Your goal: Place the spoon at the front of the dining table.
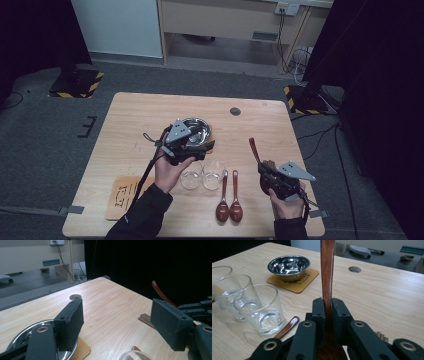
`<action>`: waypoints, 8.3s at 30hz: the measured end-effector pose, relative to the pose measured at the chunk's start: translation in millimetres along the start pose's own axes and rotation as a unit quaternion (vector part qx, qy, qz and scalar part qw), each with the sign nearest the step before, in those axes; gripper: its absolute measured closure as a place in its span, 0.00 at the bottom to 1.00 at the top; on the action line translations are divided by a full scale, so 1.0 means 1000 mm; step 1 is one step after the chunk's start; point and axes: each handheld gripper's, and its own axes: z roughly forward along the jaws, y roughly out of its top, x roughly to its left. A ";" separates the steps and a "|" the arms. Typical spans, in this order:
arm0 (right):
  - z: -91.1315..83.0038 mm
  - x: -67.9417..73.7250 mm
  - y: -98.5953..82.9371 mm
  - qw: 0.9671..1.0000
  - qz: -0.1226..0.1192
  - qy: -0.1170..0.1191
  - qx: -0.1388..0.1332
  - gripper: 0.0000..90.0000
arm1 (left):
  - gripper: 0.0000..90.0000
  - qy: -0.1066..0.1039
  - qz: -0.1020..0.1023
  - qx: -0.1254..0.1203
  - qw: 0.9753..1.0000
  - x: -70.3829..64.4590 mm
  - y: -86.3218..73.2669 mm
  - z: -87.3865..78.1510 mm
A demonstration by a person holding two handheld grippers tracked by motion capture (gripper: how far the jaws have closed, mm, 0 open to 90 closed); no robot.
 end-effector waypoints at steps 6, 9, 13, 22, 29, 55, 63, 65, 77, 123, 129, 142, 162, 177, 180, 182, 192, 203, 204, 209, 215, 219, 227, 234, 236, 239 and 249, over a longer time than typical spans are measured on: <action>0.001 0.001 -0.001 1.000 0.001 0.002 0.000 0.90 | 0.30 -0.007 0.005 0.012 1.000 -0.005 0.001 0.009; 0.001 0.001 -0.001 1.000 0.001 0.003 0.000 0.90 | 0.30 -0.010 0.009 0.015 1.000 -0.009 0.004 0.014; 0.000 0.001 0.000 1.000 0.000 0.003 -0.003 0.90 | 0.30 -0.016 0.010 0.017 1.000 -0.014 0.007 0.019; 0.000 0.003 0.000 1.000 -0.001 0.008 -0.006 0.90 | 0.30 -0.026 0.015 0.028 0.999 -0.022 0.008 0.033; -0.001 0.003 0.000 1.000 -0.002 0.009 -0.008 0.90 | 0.31 -0.035 0.014 0.030 0.999 -0.029 0.008 0.042; -0.001 0.009 0.000 1.000 -0.010 0.019 -0.015 0.90 | 0.35 -0.067 0.005 0.034 0.997 -0.050 0.004 0.072; -0.001 0.010 0.001 0.999 -0.012 0.025 -0.018 0.90 | 0.36 -0.076 0.005 0.034 0.997 -0.056 0.003 0.079; -0.001 0.011 0.001 0.999 -0.013 0.026 -0.019 0.90 | 0.37 -0.077 0.007 0.034 0.996 -0.058 0.003 0.081; -0.002 0.014 0.002 0.999 -0.017 0.034 -0.026 0.90 | 0.45 -0.088 0.007 0.038 0.995 -0.064 0.001 0.087; 0.013 0.018 -0.005 0.999 -0.006 0.044 -0.002 0.90 | 0.93 -0.163 -0.020 0.044 0.985 -0.078 -0.004 0.090; 0.012 0.017 -0.005 0.999 -0.007 0.045 -0.010 0.89 | 0.94 -0.171 -0.019 0.034 0.985 -0.079 -0.003 0.090; 0.005 0.002 -0.005 0.998 0.016 0.044 -0.031 0.70 | 0.94 -0.163 0.000 0.025 0.986 -0.080 0.002 0.091; 0.000 -0.034 -0.018 0.998 0.037 -0.038 -0.035 0.50 | 0.94 -0.130 0.018 0.016 0.991 -0.068 0.011 0.084; 0.011 -0.064 -0.044 0.993 0.049 -0.105 0.004 0.33 | 0.94 -0.125 0.016 -0.005 0.992 -0.058 0.023 0.074; 0.012 -0.069 -0.049 0.992 0.052 -0.113 0.008 0.30 | 0.94 -0.122 0.016 -0.009 0.992 -0.054 0.025 0.072; 0.013 -0.072 -0.053 0.992 0.052 -0.117 0.011 0.28 | 0.94 -0.121 0.016 -0.012 0.992 -0.052 0.027 0.070; 0.017 -0.089 -0.069 0.988 0.067 -0.137 0.030 0.21 | 0.94 -0.113 0.018 -0.023 0.993 -0.044 0.036 0.063; 0.019 -0.102 -0.082 0.983 0.072 -0.161 0.055 0.19 | 0.94 -0.102 0.017 -0.037 0.994 -0.032 0.044 0.055; 0.019 -0.103 -0.083 0.983 0.073 -0.160 0.058 0.19 | 0.94 -0.101 0.017 -0.039 0.994 -0.031 0.044 0.053; 0.021 -0.108 -0.088 0.982 0.076 -0.155 0.075 0.18 | 0.94 -0.091 0.016 -0.042 0.995 -0.023 0.047 0.047; 0.025 -0.113 -0.095 0.980 0.075 -0.151 0.103 0.14 | 0.94 -0.079 0.010 -0.052 0.995 -0.009 0.050 0.039; 0.026 -0.114 -0.095 0.980 0.080 -0.149 0.106 0.12 | 0.94 -0.066 0.007 -0.055 0.996 0.003 0.052 0.032; 0.028 -0.116 -0.095 0.978 0.084 -0.148 0.122 0.10 | 0.94 -0.042 0.002 -0.063 0.997 0.024 0.055 0.020; 0.031 -0.119 -0.095 0.976 0.085 -0.139 0.144 0.08 | 0.94 -0.021 -0.005 -0.064 0.998 0.042 0.054 0.015; 0.031 -0.119 -0.095 0.976 0.091 -0.138 0.144 0.08 | 0.94 -0.017 -0.007 -0.064 0.998 0.047 0.053 0.014; 0.031 -0.121 -0.095 0.975 0.096 -0.136 0.146 0.07 | 0.94 -0.011 -0.010 -0.063 0.998 0.054 0.052 0.013; 0.032 -0.121 -0.095 0.975 0.097 -0.137 0.147 0.06 | 0.94 0.008 -0.016 -0.058 0.998 0.071 0.047 0.011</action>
